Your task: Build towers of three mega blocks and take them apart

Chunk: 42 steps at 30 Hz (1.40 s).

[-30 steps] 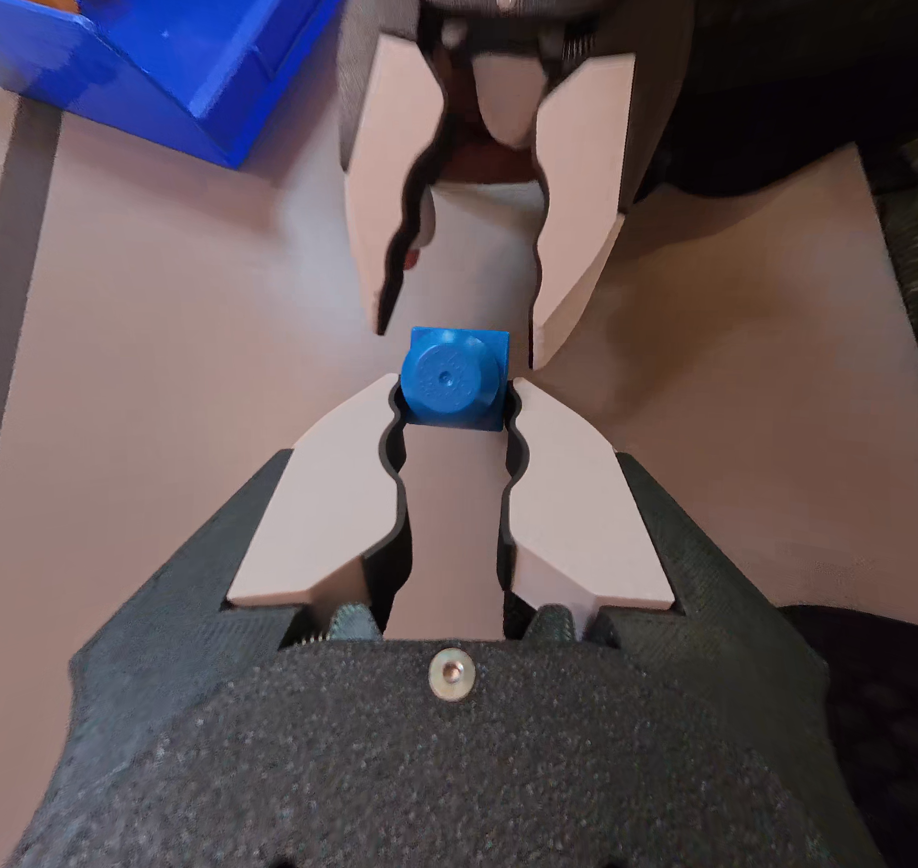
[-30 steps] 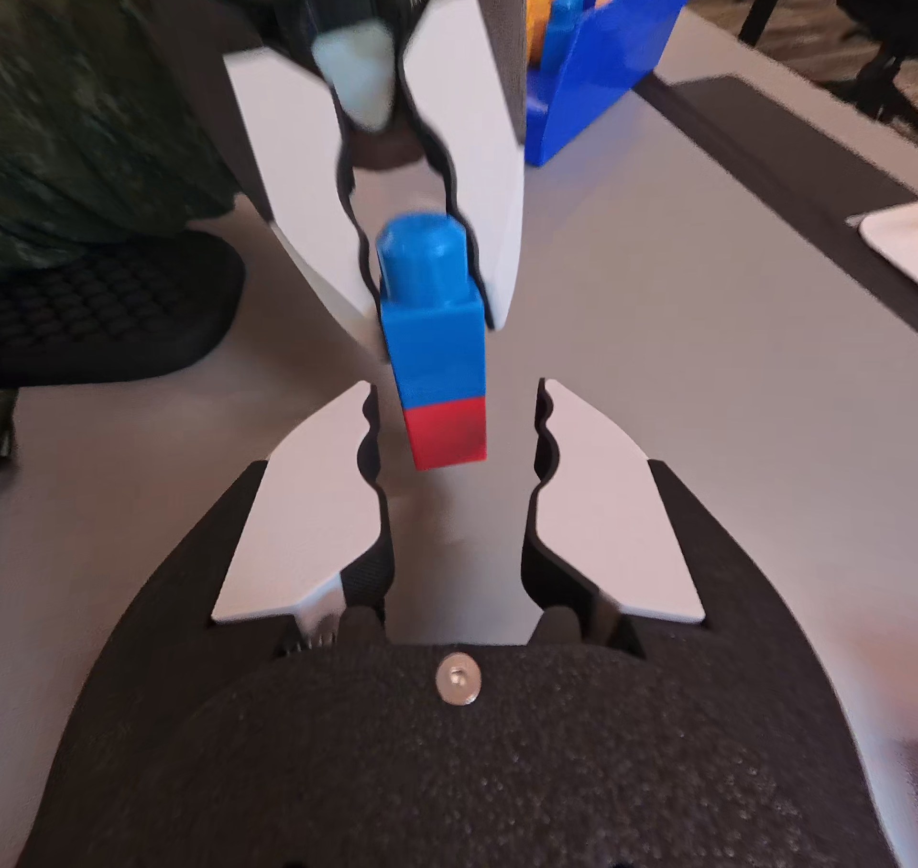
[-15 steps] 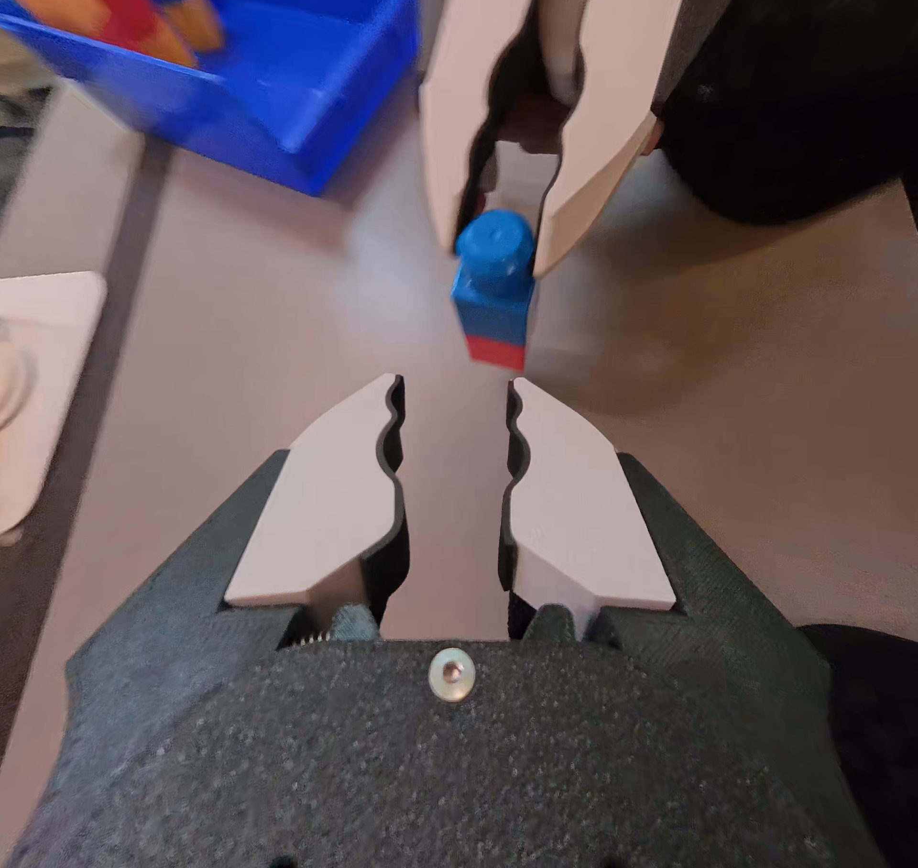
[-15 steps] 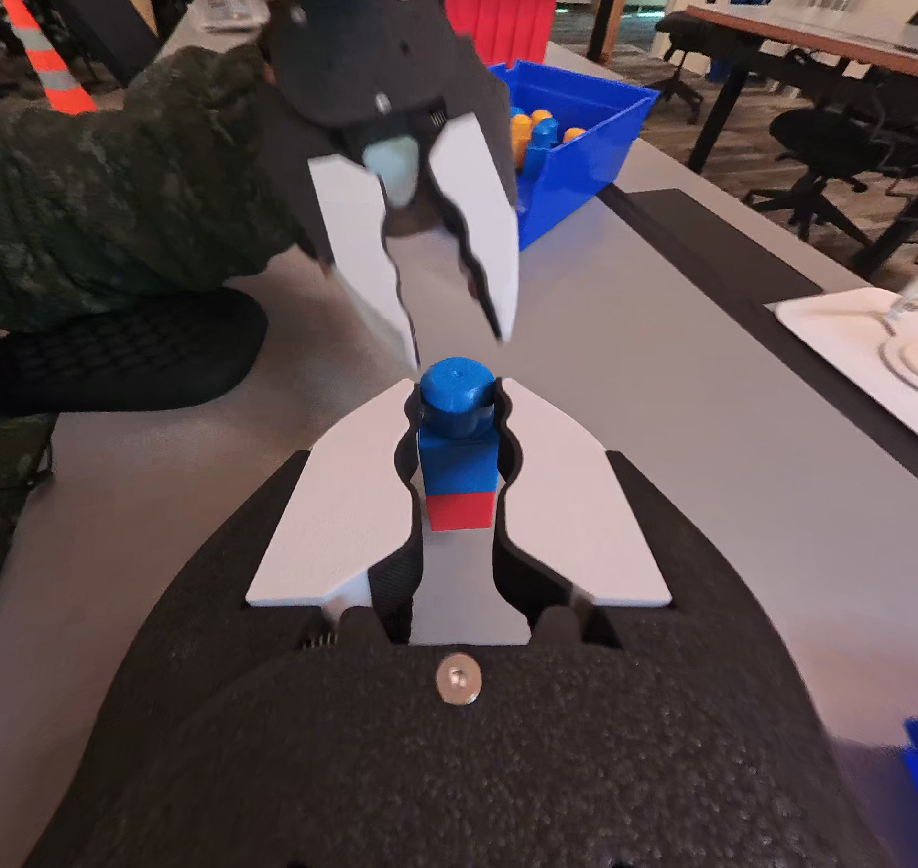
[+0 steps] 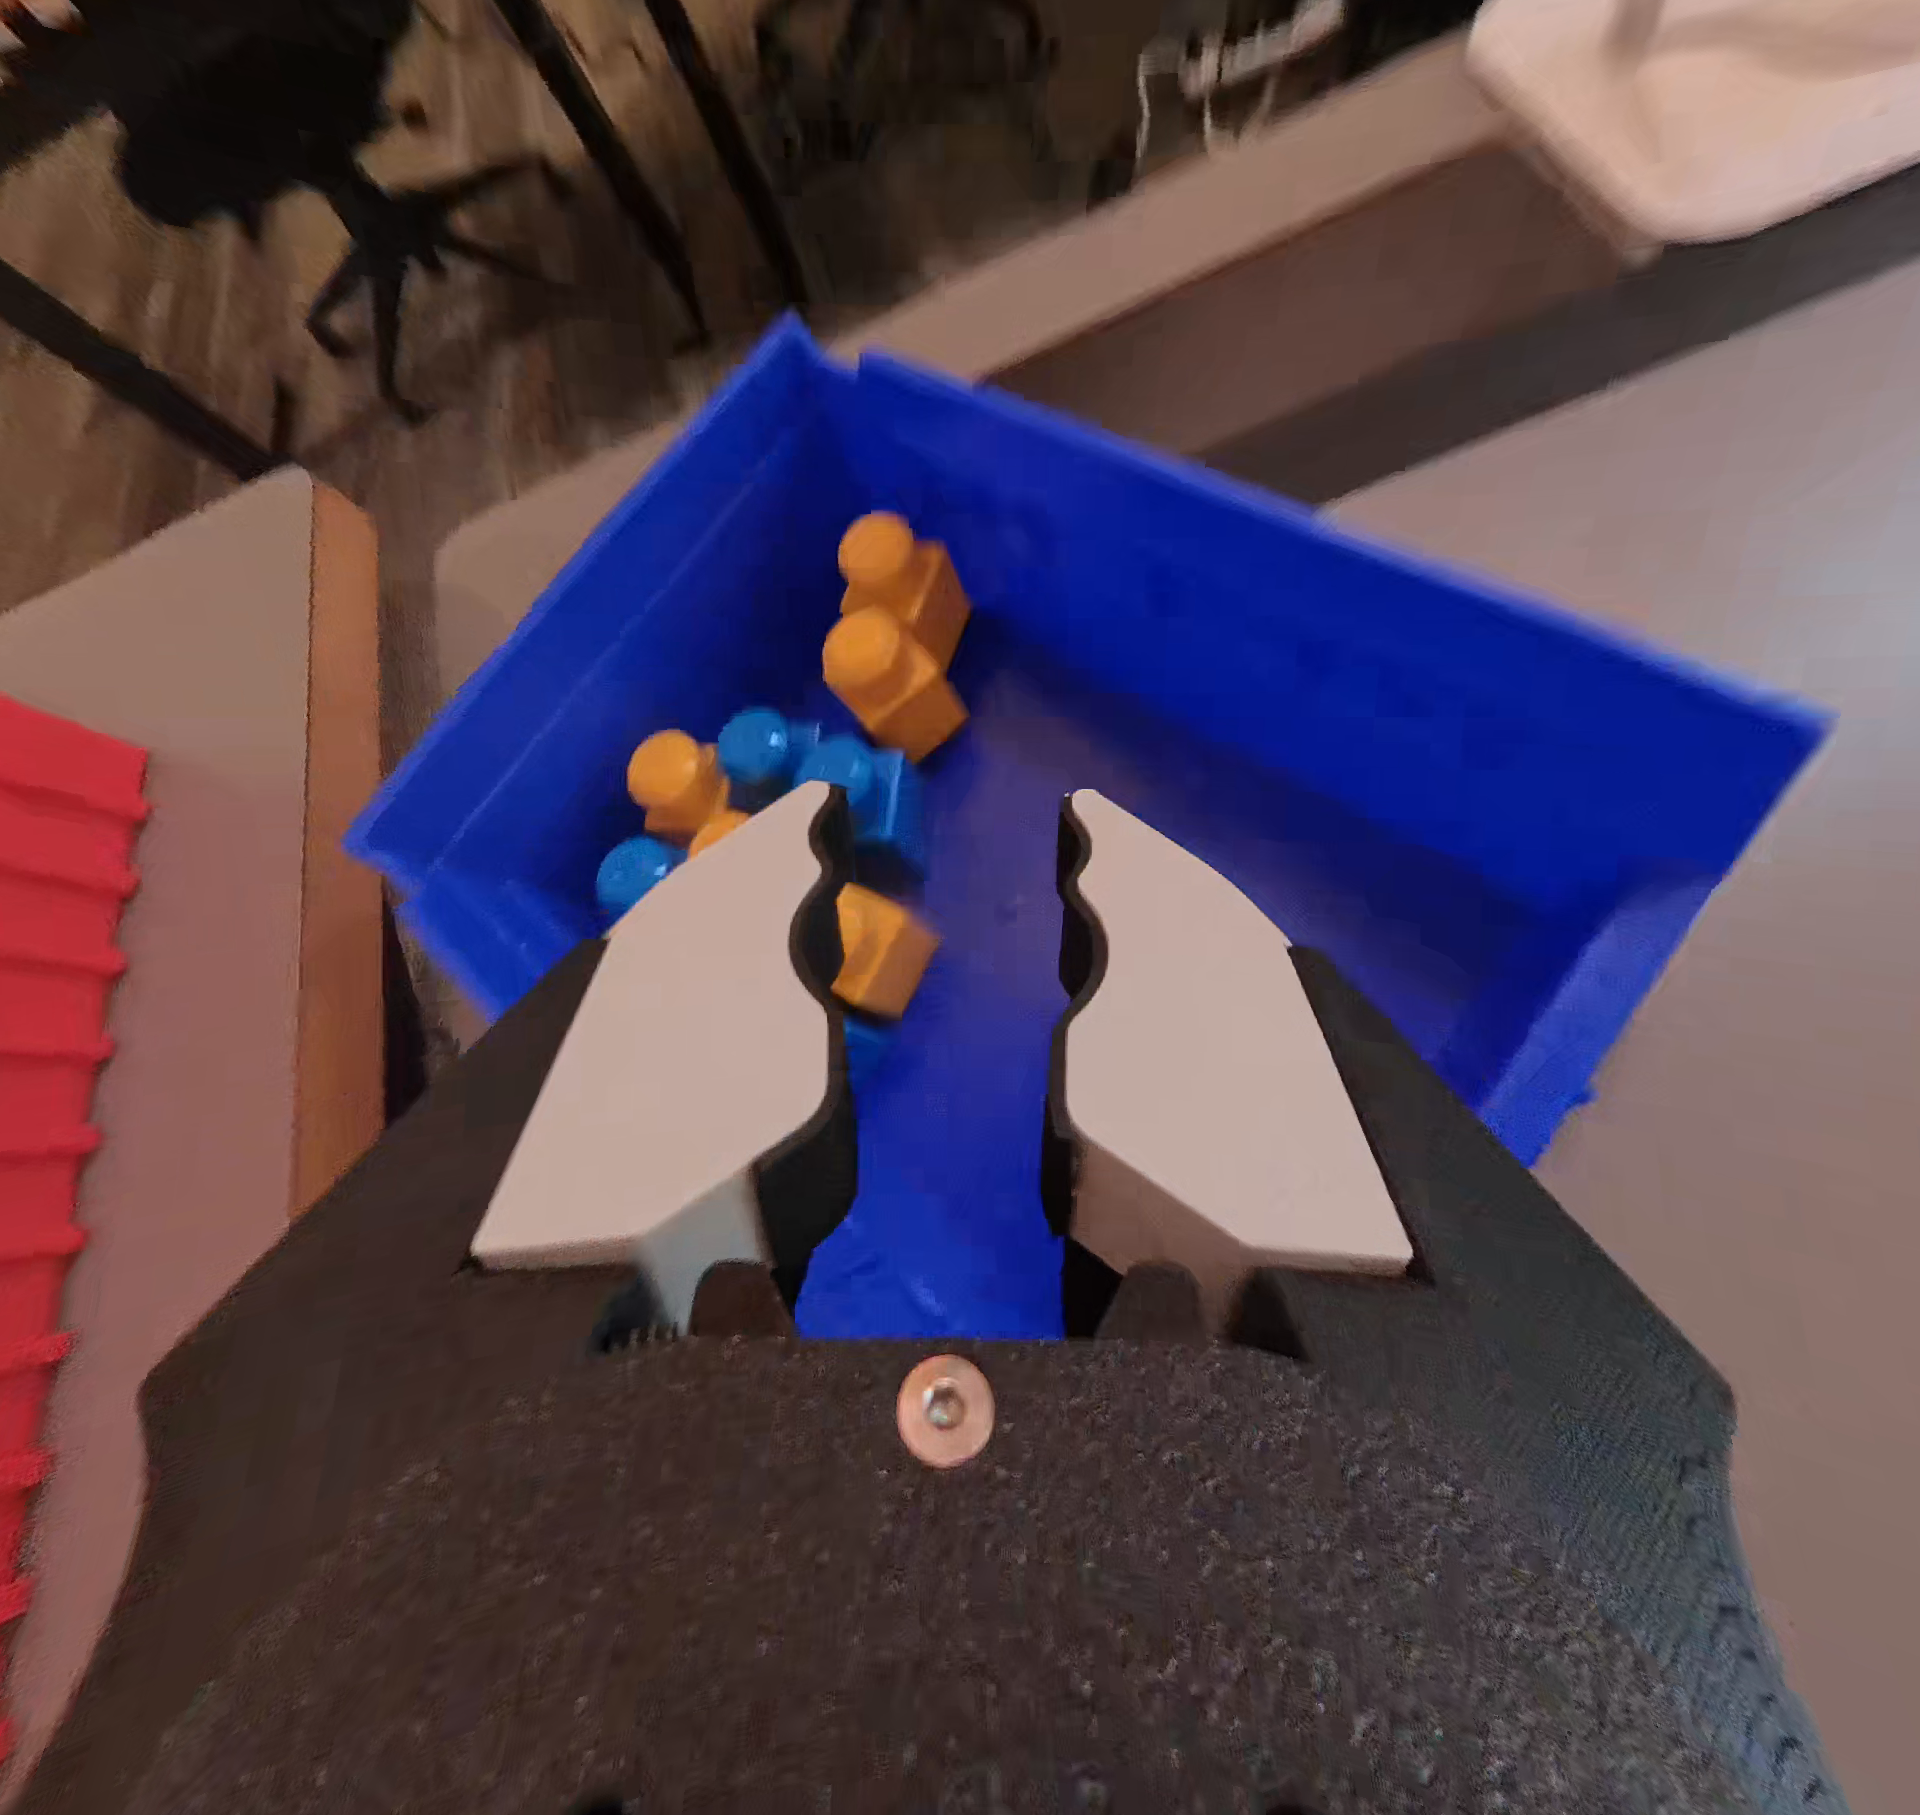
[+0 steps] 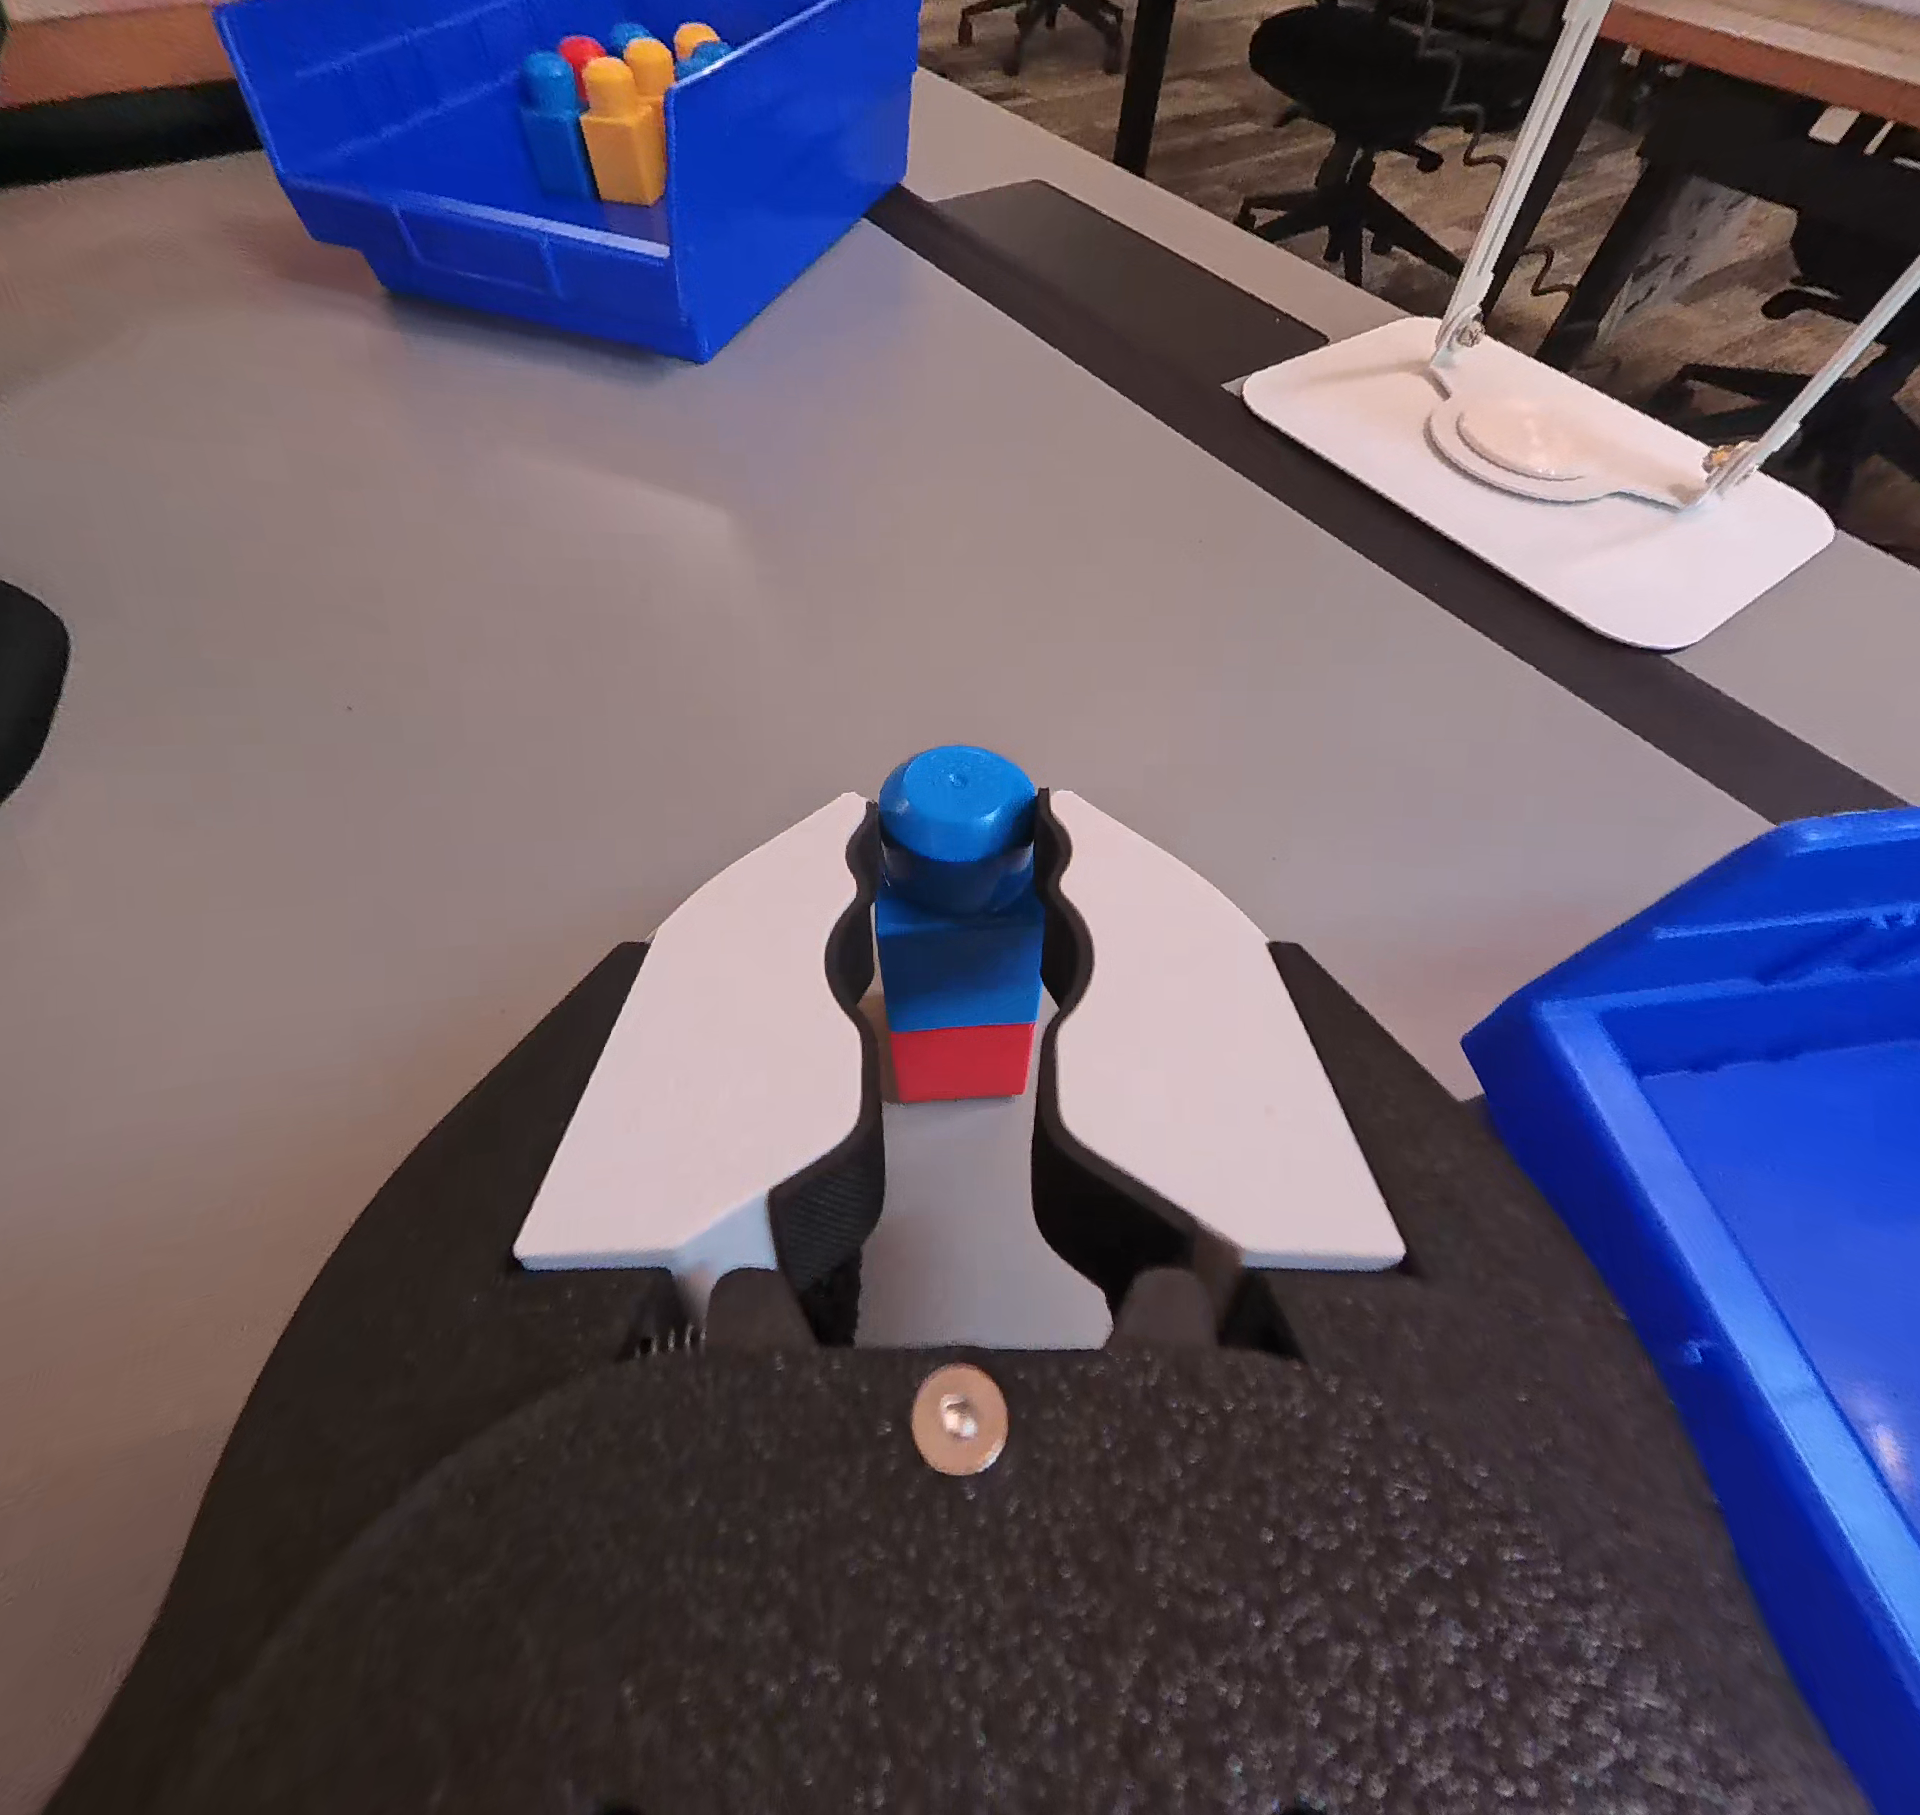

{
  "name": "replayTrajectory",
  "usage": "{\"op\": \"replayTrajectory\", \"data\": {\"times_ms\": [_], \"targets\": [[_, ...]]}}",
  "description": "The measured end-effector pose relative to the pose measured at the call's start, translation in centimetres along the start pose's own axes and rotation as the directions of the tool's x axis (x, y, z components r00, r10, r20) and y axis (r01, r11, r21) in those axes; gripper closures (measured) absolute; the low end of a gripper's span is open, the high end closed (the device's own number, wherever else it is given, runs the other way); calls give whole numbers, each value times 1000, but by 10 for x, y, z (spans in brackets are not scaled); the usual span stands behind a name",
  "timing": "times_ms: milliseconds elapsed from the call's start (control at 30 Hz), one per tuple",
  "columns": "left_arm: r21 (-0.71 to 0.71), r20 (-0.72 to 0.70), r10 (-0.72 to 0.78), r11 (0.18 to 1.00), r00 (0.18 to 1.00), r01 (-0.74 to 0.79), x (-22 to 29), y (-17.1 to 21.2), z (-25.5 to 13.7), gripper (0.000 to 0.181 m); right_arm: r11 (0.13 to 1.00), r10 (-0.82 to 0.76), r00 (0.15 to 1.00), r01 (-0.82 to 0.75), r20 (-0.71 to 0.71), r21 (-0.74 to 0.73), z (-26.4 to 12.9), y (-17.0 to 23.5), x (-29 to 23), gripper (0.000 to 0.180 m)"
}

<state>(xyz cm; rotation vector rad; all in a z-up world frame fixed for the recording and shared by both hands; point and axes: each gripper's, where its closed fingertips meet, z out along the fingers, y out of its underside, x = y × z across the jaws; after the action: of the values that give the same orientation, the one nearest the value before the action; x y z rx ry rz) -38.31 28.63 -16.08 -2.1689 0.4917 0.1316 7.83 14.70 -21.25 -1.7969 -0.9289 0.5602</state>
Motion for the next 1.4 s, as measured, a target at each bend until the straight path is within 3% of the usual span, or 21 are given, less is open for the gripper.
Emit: {"op": "replayTrajectory", "data": {"times_ms": [100, 233, 433, 567, 767, 867, 967, 1133, 1167, 1200, 1400], "targets": [[-182, 2, 133, 975, 991, -130, -20, 23, 16, 141, 1000, 9, 1000, -9, 12, 6, 1, 0, -1, 151], [-434, -50, 266, 863, 963, -261, -35, 58, 39, 138, 1000, 11, 999, -12, 42, 22, 1, -1, -6, 149], [-553, -153, 244, 782, 958, -288, -31, 85, 63, 133, 997, 28, 997, -33, 72, 75, -3, -10, -9, 143], [-612, -130, 358, 704, 924, -359, -37, 97, 69, 140, 996, 43, 996, -48, 80, 70, -3, -8, -7, 139], [-461, -100, 416, 785, 904, -413, -18, 53, 50, 148, 998, 55, 993, -55, 102, -3, -7, 4, -4, 112], [-254, -69, 394, 882, 917, -398, 9, 2, 19, 148, 994, 28, 994, -17, 106, -104, -8, 25, -2, 103], [24, -155, 407, 912, 900, -409, 71, -48, -23, 147, 982, 20, 993, 3, 119, -189, -2, 45, -4, 102], [369, -402, 540, 835, 740, -408, 218, -80, -93, 148, 967, -28, 995, 50, 92, -251, 20, 65, -2, 110], [410, -438, 571, 815, 695, -411, 246, -79, -103, 148, 967, -36, 996, 57, 86, -248, 23, 66, -1, 120], [440, -470, 598, 796, 649, -415, 272, -76, -111, 148, 969, -49, 995, 69, 90, -236, 25, 65, -2, 139], [498, -572, 677, 735, 463, -460, 373, -49, -126, 148, 951, -106, 976, 155, 189, -269, 20, 48, -39, 142]]}}
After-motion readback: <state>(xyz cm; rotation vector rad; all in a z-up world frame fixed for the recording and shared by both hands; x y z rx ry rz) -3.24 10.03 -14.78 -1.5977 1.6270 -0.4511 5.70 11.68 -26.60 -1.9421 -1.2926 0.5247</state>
